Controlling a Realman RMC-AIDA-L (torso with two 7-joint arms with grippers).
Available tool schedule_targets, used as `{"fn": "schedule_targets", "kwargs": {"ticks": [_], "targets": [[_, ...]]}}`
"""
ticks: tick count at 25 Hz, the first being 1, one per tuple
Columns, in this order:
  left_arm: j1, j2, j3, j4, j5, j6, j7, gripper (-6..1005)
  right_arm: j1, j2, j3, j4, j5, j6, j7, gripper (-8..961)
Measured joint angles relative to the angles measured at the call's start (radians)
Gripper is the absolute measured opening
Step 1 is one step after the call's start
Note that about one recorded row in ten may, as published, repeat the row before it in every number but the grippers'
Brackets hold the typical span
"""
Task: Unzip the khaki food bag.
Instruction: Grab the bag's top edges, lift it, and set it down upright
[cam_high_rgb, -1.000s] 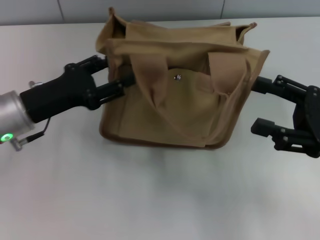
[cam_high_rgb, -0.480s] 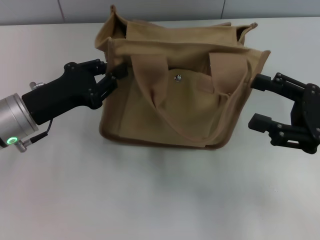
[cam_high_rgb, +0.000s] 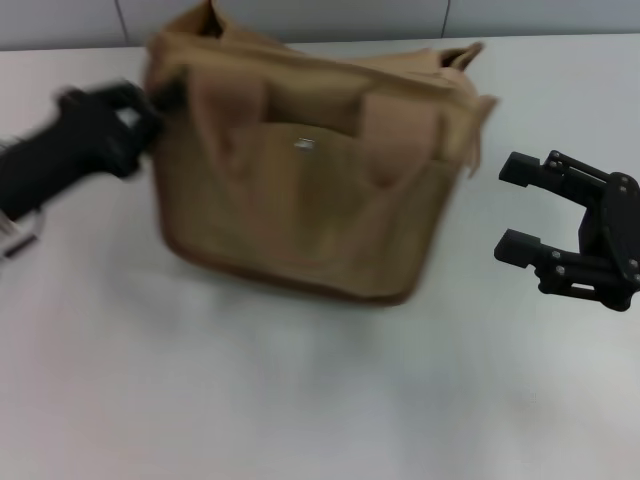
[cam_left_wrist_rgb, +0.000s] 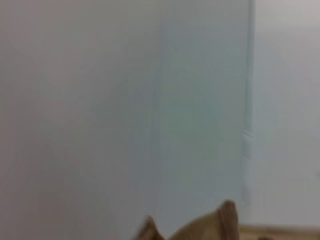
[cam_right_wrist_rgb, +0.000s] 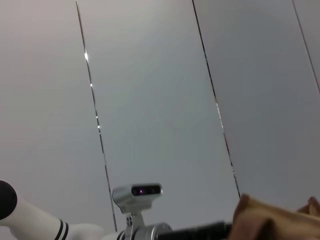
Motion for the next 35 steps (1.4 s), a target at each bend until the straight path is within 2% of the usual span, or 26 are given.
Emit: {"fn": "schedule_targets", "kwargs": {"ticks": [3,6,7,9,11,12,15,17,19,22,24,29,31,32,33,35], "targets": [[-0.01,0.012,-0.13,0.015,-0.013,0.078,-0.019,88,0.0,0.002,0.009,0.01,0.002,0.017,-0.001,843],[-0.025,0.006,-0.162,0.017,-0.033,0.194,-0.013,81,0.008,0.009,0.031,0.027,0.002,0.043,-0.001,843],[-0.034,-0.009,-0.132,0.013,-0.033,0.224,0.014,78,0.01,0.012,0.043,0.035,0.002,0.055,-0.003,843],[-0.037,-0.013,-0.106,0.001,-0.031,0.222,0.033,71,0.013,0.016,0.066,0.059,0.005,0.081,-0.023,843],[-0.046,-0.018,-0.021,-0.054,-0.029,0.195,0.091,68,0.015,0.018,0.092,0.104,0.017,0.113,-0.076,844],[-0.06,-0.018,0.048,-0.125,-0.032,0.154,0.156,68,0.016,0.02,0.123,0.164,0.034,0.151,-0.173,844],[-0.072,-0.02,0.081,-0.166,-0.032,0.13,0.195,69,0.019,0.022,0.145,0.228,0.052,0.189,-0.285,844],[-0.091,-0.025,0.117,-0.206,-0.032,0.12,0.228,68,0.024,0.023,0.155,0.318,0.12,0.234,-0.471,844],[-0.097,-0.025,0.12,-0.214,-0.032,0.121,0.229,66,0.024,0.024,0.155,0.338,0.143,0.238,-0.514,844],[-0.118,-0.026,0.122,-0.233,-0.03,0.125,0.232,65,0.026,0.026,0.156,0.461,0.28,0.225,-0.754,844],[-0.121,-0.026,0.121,-0.233,-0.03,0.125,0.235,66,0.027,0.026,0.156,0.483,0.301,0.223,-0.791,844],[-0.115,-0.014,0.062,-0.206,-0.081,0.122,0.24,64,0.03,0.026,0.161,0.521,0.332,0.22,-0.839,844],[-0.103,-0.01,0.004,-0.174,-0.106,0.11,0.232,62,0.028,0.026,0.175,0.525,0.332,0.219,-0.836,844],[-0.093,-0.009,-0.07,-0.143,-0.121,0.098,0.221,61,0.027,0.027,0.191,0.533,0.332,0.218,-0.833,844],[-0.093,-0.009,-0.07,-0.143,-0.121,0.098,0.221,61,0.027,0.027,0.191,0.533,0.332,0.218,-0.833,844],[-0.087,-0.004,-0.132,-0.112,-0.125,0.092,0.199,60,0.028,0.028,0.204,0.541,0.332,0.218,-0.833,843]]}}
